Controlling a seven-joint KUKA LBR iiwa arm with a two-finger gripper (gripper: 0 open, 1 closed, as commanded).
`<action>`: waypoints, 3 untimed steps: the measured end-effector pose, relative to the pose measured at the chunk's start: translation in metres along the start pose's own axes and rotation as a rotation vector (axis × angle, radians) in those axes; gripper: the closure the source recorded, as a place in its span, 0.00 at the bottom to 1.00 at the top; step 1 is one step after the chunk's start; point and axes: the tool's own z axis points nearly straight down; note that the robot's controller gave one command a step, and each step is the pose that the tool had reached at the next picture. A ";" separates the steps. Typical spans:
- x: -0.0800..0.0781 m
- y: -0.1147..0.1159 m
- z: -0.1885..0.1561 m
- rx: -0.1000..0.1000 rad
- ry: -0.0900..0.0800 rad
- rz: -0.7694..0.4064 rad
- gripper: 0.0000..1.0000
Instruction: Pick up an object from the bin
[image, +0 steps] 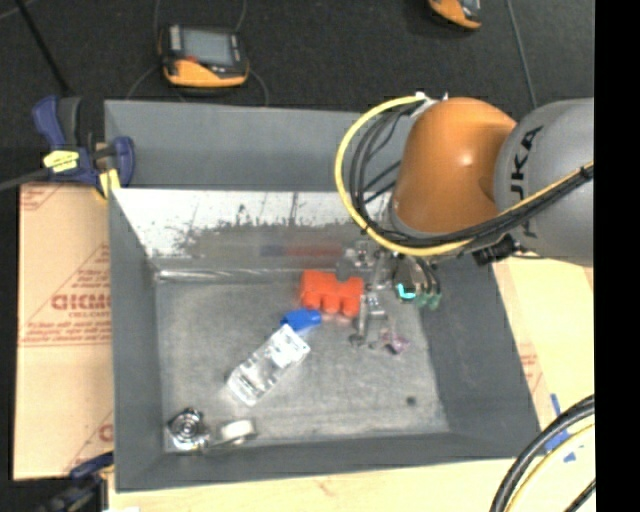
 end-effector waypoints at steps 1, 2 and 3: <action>-0.079 -0.023 0.141 0.000 -0.016 -0.136 0.00; -0.071 -0.026 0.109 -0.002 -0.013 0.053 0.00; -0.075 -0.030 0.110 -0.002 -0.014 0.162 0.00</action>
Offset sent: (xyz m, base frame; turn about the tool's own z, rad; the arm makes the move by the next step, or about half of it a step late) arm 0.0750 -0.0216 -0.1418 -0.1376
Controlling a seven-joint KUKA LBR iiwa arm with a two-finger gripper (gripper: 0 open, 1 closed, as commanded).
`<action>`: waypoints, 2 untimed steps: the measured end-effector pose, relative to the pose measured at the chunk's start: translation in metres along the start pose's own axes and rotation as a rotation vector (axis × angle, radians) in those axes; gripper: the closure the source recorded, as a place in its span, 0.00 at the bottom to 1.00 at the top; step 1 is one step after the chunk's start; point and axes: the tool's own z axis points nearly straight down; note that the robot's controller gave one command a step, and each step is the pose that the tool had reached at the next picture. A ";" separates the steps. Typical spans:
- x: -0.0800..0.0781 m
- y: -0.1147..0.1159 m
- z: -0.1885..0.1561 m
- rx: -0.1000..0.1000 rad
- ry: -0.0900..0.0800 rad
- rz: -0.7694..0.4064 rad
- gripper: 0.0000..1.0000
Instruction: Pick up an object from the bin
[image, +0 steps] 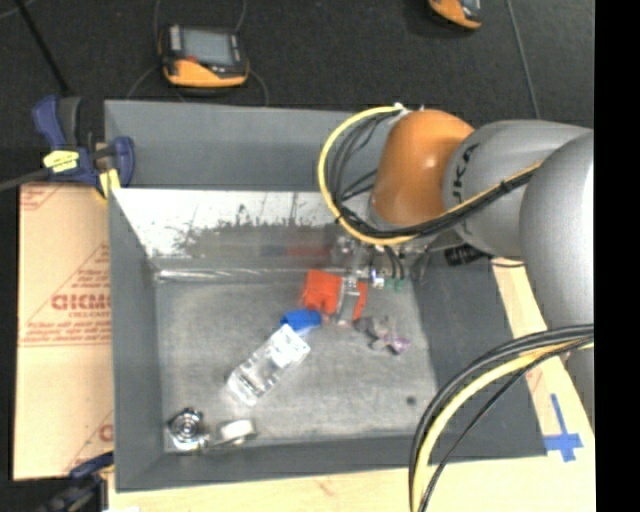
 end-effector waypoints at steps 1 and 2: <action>0.005 -0.004 0.031 0.002 0.010 0.123 0.00; 0.003 -0.005 0.030 0.002 0.006 0.122 0.00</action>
Offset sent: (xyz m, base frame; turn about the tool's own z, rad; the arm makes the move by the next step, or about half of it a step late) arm -0.0053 -0.0015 -0.0314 0.1243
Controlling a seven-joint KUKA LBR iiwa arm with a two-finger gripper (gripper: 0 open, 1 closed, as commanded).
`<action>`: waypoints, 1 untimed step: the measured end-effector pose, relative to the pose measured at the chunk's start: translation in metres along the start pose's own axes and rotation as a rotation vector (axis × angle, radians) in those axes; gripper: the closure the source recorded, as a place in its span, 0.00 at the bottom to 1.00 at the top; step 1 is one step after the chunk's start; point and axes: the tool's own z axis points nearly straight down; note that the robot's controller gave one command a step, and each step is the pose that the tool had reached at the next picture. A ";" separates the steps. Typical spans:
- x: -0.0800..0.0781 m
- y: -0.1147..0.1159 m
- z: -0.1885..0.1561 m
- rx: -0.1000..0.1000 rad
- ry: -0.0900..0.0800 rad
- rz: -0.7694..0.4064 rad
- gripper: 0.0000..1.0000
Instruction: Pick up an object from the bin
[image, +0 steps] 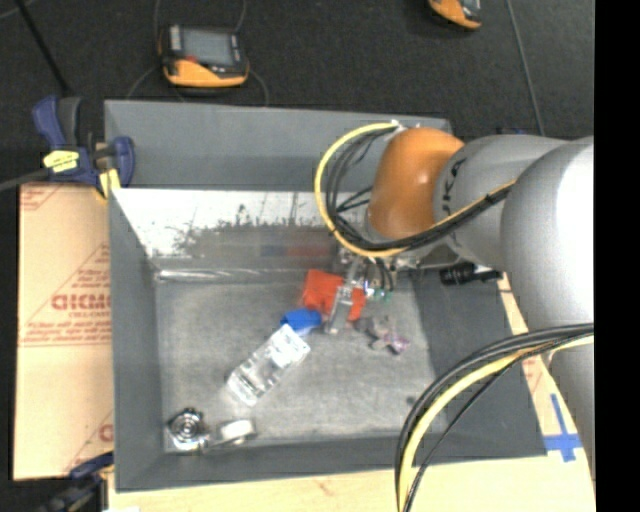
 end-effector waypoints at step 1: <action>-0.001 0.000 -0.002 -0.001 -0.004 -0.001 1.00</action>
Offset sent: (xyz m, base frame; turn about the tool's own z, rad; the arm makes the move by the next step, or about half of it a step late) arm 0.0000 0.0000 0.0000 0.0000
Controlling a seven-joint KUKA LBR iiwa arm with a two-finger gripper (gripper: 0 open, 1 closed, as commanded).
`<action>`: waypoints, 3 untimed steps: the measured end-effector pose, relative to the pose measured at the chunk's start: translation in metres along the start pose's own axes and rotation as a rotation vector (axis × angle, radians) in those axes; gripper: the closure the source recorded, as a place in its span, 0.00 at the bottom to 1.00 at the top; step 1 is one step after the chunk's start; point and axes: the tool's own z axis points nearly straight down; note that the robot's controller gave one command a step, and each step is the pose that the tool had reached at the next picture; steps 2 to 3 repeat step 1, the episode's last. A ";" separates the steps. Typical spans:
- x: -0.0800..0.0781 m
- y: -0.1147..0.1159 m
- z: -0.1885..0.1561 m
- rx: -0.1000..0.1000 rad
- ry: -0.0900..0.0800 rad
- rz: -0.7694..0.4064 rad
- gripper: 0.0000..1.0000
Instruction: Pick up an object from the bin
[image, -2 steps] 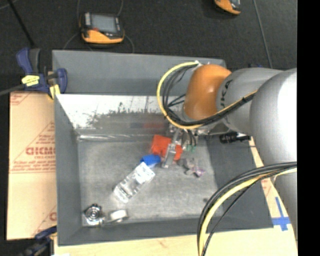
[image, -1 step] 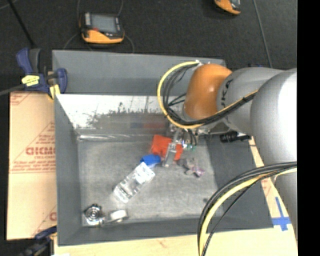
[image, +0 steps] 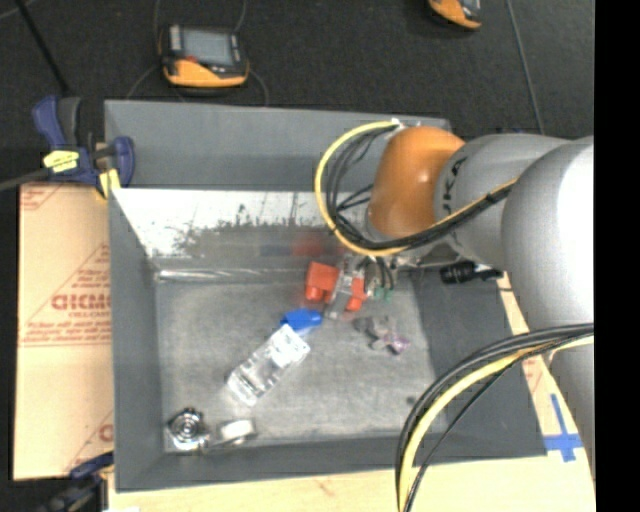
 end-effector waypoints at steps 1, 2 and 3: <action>-0.002 0.000 -0.021 0.001 0.001 -0.001 1.00; -0.002 0.000 -0.021 0.001 0.001 -0.001 1.00; -0.002 0.000 -0.021 0.001 0.001 -0.001 1.00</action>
Offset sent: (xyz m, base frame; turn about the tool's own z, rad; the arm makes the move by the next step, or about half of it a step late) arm 0.0000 -0.0001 0.0183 0.0000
